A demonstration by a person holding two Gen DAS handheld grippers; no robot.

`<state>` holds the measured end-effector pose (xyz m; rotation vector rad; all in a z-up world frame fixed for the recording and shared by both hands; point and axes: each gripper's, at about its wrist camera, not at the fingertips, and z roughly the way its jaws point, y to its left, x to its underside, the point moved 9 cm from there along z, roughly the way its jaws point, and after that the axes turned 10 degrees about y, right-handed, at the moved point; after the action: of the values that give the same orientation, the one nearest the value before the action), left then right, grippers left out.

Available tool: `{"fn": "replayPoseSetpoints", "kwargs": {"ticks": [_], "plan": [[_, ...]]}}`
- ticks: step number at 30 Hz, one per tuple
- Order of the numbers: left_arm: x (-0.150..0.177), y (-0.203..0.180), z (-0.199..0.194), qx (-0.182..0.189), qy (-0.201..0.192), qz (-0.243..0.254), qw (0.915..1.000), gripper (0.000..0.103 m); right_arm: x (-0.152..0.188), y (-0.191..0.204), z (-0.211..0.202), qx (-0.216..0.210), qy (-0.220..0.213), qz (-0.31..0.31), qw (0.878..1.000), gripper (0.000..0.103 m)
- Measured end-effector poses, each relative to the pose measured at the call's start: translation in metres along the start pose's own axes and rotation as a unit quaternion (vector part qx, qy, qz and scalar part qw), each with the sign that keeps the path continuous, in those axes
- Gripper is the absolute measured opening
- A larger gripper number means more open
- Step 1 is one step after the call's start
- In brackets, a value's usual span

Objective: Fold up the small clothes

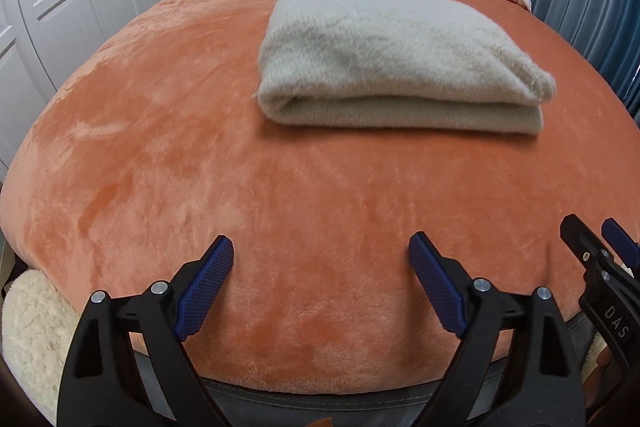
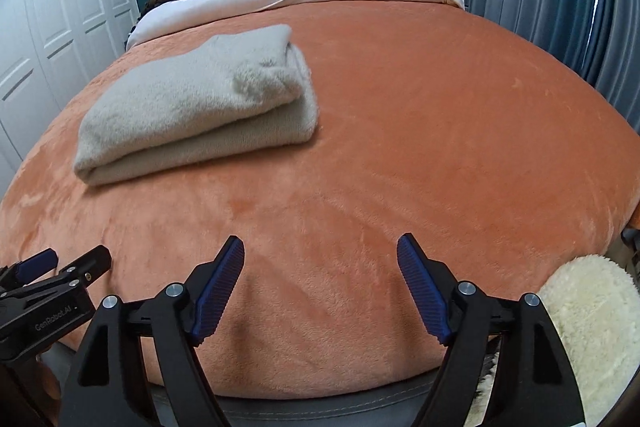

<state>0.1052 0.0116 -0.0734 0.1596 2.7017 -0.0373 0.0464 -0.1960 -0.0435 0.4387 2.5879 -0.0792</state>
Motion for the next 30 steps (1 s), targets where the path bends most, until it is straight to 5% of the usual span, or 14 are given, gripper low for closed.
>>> {"fn": "replayPoseSetpoints", "kwargs": {"ticks": [12, 21, 30], "plan": [[0.004, 0.002, 0.01, -0.015, -0.033, 0.02, 0.9991, 0.098, 0.011, 0.017, 0.025, 0.003, 0.0, -0.001, 1.0, 0.087], [0.005, -0.002, 0.014, -0.023, -0.045, 0.018, 0.9986, 0.098, 0.016, 0.029, 0.035, 0.011, 0.014, -0.019, 1.0, 0.097], [0.003, -0.002, 0.016, -0.03, -0.046, 0.016, 0.9984, 0.098, 0.017, 0.024, 0.039, 0.005, 0.02, -0.014, 1.0, 0.098]]}}
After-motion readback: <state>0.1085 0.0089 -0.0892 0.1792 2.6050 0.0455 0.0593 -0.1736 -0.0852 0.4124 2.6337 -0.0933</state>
